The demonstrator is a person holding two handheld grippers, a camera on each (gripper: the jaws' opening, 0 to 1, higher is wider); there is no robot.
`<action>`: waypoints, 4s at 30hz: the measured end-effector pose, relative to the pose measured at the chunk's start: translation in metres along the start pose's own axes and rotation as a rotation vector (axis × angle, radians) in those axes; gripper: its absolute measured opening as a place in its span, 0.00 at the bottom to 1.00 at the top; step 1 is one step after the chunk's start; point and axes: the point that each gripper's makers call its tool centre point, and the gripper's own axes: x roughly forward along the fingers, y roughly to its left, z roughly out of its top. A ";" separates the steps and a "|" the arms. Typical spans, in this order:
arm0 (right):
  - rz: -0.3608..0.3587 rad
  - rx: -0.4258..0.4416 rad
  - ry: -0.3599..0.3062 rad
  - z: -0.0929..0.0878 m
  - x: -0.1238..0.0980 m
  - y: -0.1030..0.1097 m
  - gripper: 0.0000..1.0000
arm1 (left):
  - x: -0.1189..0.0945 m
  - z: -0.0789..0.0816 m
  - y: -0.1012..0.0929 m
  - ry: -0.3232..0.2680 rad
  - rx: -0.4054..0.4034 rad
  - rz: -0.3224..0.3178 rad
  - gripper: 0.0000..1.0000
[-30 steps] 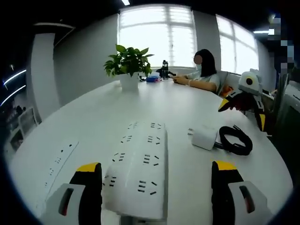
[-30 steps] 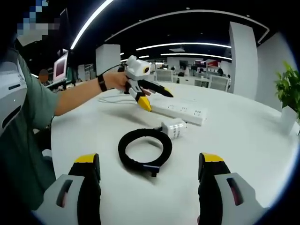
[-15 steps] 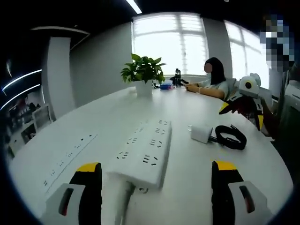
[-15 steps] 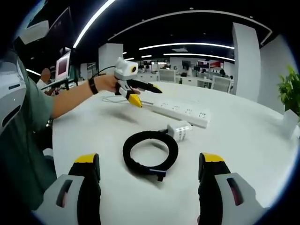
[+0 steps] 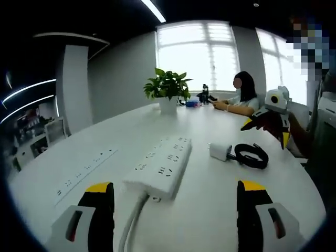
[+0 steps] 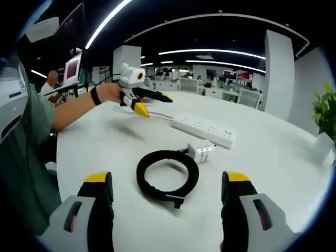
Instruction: Straighten the power strip on the desk, plug the charger into it
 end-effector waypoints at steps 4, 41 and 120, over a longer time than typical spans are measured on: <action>-0.002 -0.003 0.011 -0.001 0.001 -0.003 0.84 | -0.014 -0.004 -0.002 0.003 -0.013 0.030 0.99; -0.037 -0.033 0.023 -0.001 -0.009 -0.023 0.85 | -0.102 -0.039 -0.032 -0.035 -0.125 0.271 0.99; -0.017 -0.140 -0.041 0.006 0.039 -0.058 0.66 | -0.133 -0.063 -0.052 -0.041 -0.193 0.365 0.99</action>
